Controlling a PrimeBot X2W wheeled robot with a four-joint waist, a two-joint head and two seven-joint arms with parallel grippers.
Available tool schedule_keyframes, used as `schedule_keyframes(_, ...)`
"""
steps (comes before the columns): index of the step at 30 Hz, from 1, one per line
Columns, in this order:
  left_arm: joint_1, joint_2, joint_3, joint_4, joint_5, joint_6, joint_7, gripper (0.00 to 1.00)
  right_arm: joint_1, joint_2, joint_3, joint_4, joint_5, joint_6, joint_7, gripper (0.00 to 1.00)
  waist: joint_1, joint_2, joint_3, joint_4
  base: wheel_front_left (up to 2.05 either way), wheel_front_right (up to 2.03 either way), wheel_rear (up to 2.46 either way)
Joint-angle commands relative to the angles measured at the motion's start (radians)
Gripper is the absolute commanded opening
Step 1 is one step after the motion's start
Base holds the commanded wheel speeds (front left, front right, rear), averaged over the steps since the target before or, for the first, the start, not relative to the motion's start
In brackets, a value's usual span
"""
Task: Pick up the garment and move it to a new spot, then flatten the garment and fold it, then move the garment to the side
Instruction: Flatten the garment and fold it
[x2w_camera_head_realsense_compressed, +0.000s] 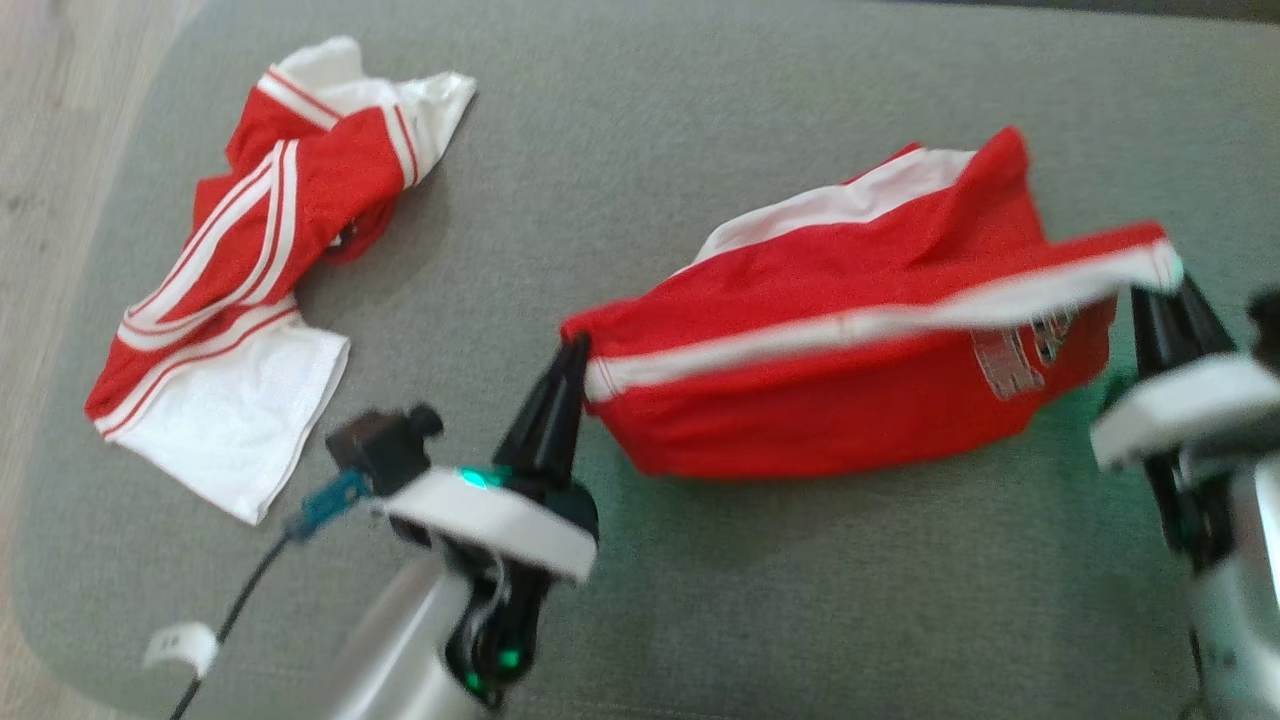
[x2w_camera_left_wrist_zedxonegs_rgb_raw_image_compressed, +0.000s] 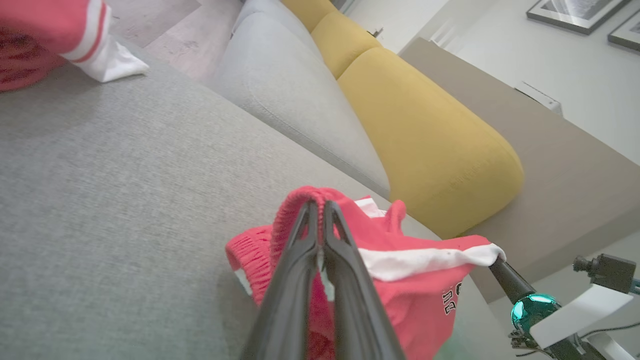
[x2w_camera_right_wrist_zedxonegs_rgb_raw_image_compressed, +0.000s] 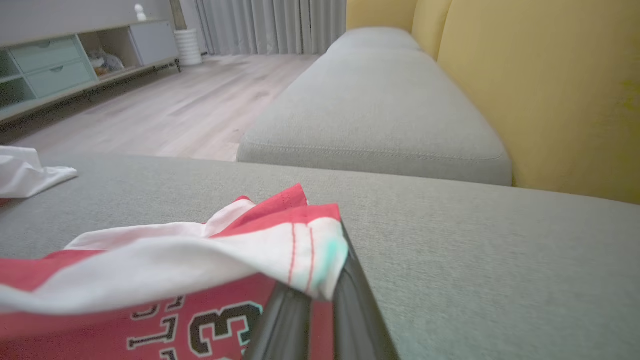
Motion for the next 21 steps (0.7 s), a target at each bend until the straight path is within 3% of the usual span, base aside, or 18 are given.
schedule_keyframes(1, -0.06, -0.008, 0.046, 0.013, -0.017, 0.001, -0.001, 0.0, -0.065, -0.029, 0.038, 0.023, -0.001, 0.007, 0.01, 0.0, -0.0003, 0.0, 0.036, 0.023, 0.0, 0.0, 0.0)
schedule_keyframes(7, -0.192, -0.035, 0.032, 0.168, -0.055, -0.011, -0.055, 0.0, -0.285, -0.019, 0.121, 0.263, 0.001, 0.007, -0.011, 0.0, -0.0003, 0.0, 0.068, 0.045, 0.0, 0.0, 0.0)
schedule_keyframes(8, -0.208, -0.038, 0.028, 0.188, -0.062, -0.013, -0.07, 0.07, -0.31, -0.017, 0.131, 0.299, 0.005, 0.007, -0.024, 0.0, -0.0003, 0.0, 0.07, 0.047, 0.0, 0.0, 0.0)
schedule_keyframes(9, -0.222, -0.04, 0.023, 0.207, -0.068, -0.014, -0.082, 0.4, -0.332, -0.015, 0.137, 0.334, 0.008, 0.007, -0.038, 0.29, -0.0003, 0.0, 0.073, 0.05, 0.0, 0.0, 0.0)
schedule_keyframes(10, -0.234, -0.041, 0.018, 0.224, -0.073, -0.015, -0.094, 1.0, -0.351, -0.013, 0.143, 0.364, 0.015, 0.007, -0.055, 1.0, -0.0003, 0.0, 0.076, 0.053, 0.0, 0.0, 0.0)
schedule_keyframes(16, -0.271, -0.044, -0.017, 0.3, -0.022, -0.016, -0.146, 1.0, -0.407, -0.016, 0.156, 0.482, 0.108, 0.007, -0.125, 1.0, -0.0003, 0.0, 0.085, 0.068, 0.0, 0.0, 0.0)
schedule_keyframes(21, -0.243, -0.044, 0.018, 0.274, 0.096, 0.002, -0.16, 1.0, -0.4, -0.052, 0.192, 0.534, 0.251, 0.007, -0.114, 1.0, -0.0003, 0.0, 0.087, 0.096, 0.0, 0.0, 0.0)
